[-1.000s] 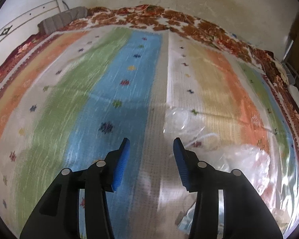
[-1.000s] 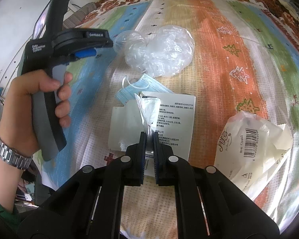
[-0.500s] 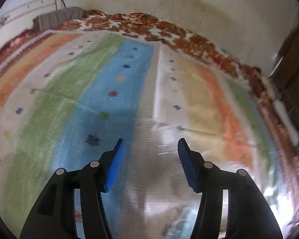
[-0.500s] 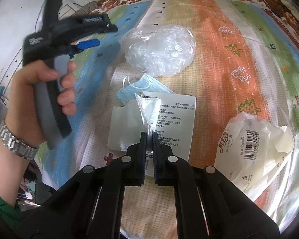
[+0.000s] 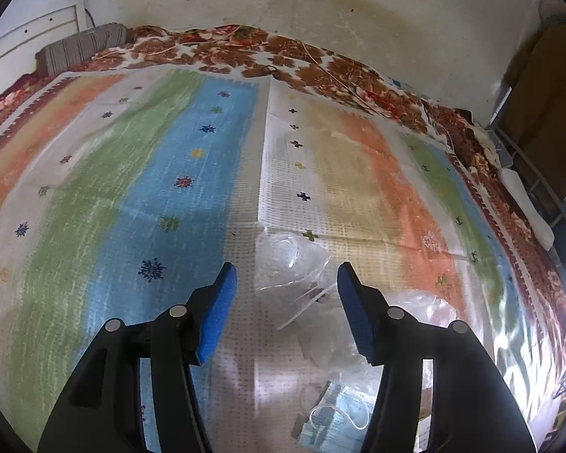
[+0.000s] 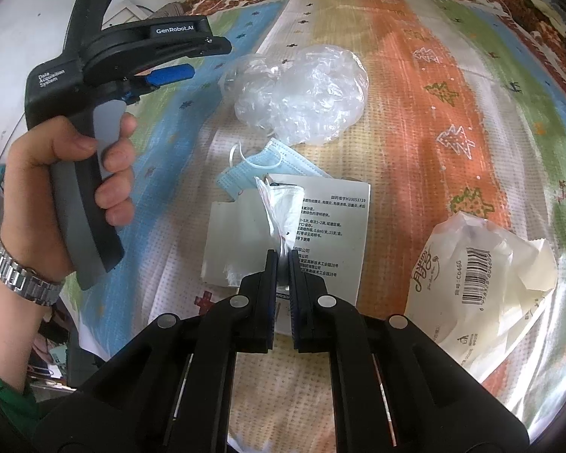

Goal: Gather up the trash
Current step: 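Lower the left gripper and grasp the clear plastic cup while the right holds the tissue, then carry the held cup and tissue back over the gold-rimmed bin, then open both grippers to drop the cup and tissue into the bin, then move both open grippers forward to the medicine box and face mask, then grasp the white-and-green medicine box with the right gripper while the left grasps the blue face mask, then lift the held box and mask off the blanket toward the bin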

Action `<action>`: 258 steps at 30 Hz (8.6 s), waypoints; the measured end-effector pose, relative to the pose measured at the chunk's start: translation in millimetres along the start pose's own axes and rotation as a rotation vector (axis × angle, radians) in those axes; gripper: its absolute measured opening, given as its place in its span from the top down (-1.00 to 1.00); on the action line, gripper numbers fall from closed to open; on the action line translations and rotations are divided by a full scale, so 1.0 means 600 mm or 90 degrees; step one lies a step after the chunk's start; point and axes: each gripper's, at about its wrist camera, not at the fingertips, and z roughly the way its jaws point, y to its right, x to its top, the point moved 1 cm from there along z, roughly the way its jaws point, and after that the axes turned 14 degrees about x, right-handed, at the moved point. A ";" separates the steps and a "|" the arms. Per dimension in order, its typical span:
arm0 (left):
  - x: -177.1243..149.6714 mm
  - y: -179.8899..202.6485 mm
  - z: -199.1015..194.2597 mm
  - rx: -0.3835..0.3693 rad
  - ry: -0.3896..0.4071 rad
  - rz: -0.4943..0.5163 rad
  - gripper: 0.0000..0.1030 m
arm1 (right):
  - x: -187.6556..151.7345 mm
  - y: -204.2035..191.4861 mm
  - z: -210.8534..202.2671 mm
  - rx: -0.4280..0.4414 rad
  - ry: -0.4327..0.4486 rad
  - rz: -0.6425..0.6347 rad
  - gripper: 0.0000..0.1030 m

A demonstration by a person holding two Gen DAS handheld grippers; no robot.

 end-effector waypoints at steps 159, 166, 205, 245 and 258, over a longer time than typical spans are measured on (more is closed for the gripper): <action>-0.219 -0.075 -0.309 -0.048 -0.202 -0.107 -0.89 | -0.157 -0.114 -0.223 -0.047 0.067 -0.050 -0.83; -0.185 -0.088 -0.267 -0.024 -0.184 -0.142 -0.88 | -0.128 -0.116 -0.192 -0.056 0.063 -0.059 -0.83; -0.160 -0.056 -0.006 -0.217 -0.271 -0.132 -0.60 | -0.010 -0.003 0.014 -0.062 -0.005 0.027 -0.83; -0.136 -0.030 0.015 -0.219 -0.219 -0.112 0.91 | 0.005 0.032 0.018 -0.011 -0.032 0.097 -0.36; -0.111 -0.047 -0.068 -0.190 -0.183 -0.065 0.93 | 0.015 -0.012 -0.056 0.036 0.003 0.074 -0.36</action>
